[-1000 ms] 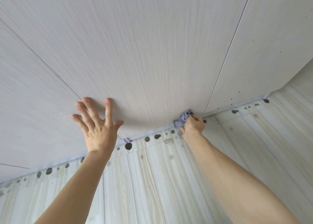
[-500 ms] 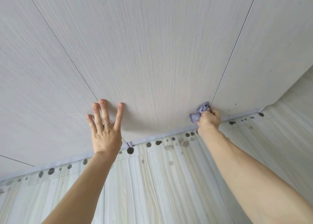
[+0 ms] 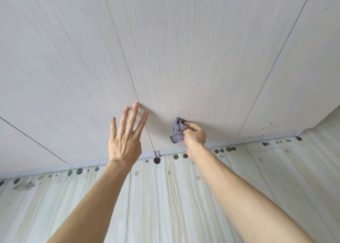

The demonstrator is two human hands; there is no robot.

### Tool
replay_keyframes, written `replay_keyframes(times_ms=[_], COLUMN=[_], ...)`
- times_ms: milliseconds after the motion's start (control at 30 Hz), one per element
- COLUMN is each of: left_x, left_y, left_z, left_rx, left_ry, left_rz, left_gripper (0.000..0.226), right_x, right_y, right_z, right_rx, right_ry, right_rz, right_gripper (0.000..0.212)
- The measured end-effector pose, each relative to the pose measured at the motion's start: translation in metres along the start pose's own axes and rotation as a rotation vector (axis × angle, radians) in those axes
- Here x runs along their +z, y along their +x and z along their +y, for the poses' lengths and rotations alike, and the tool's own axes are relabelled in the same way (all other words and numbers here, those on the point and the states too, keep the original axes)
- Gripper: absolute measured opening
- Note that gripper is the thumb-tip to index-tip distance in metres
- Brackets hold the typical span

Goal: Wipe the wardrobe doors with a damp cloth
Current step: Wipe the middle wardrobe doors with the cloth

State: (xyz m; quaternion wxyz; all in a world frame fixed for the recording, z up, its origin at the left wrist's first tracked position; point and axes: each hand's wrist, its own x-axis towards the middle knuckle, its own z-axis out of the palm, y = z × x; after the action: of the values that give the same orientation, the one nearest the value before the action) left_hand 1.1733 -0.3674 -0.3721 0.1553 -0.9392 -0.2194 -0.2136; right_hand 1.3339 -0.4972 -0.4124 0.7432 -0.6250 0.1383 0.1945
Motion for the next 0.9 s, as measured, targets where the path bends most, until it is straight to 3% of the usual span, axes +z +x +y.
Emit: replay_keyframes(times_ms=[133, 333, 467, 667, 900], left_x=[-0.007, 0.0, 0.005, 0.0, -0.009], left_y=[-0.007, -0.005, -0.005, -0.009, -0.016], left_z=[-0.04, -0.032, -0.034, -0.043, -0.08], left_rx=[-0.182, -0.261, -0.278, -0.227, -0.085], left_ry=[-0.002, -0.12, -0.2, -0.135, -0.042], left_rz=[0.033, -0.044, -0.092, -0.124, -0.062], left_gripper=[0.117, 0.119, 0.123, 0.125, 0.118], right_x=[-0.029, -0.056, -0.019, 0.067, 0.054], right_y=[0.03, 0.047, 0.019, -0.051, -0.052], right_z=[-0.02, -0.034, -0.013, 0.038, 0.008], right_rx=[-0.003, -0.037, 0.067, 0.161, 0.059], right_ry=[0.073, 0.133, 0.165, 0.128, 0.159], right_rz=[0.145, 0.305, 0.208, -0.084, 0.025], right_gripper=[0.034, 0.041, 0.04, 0.037, 0.042])
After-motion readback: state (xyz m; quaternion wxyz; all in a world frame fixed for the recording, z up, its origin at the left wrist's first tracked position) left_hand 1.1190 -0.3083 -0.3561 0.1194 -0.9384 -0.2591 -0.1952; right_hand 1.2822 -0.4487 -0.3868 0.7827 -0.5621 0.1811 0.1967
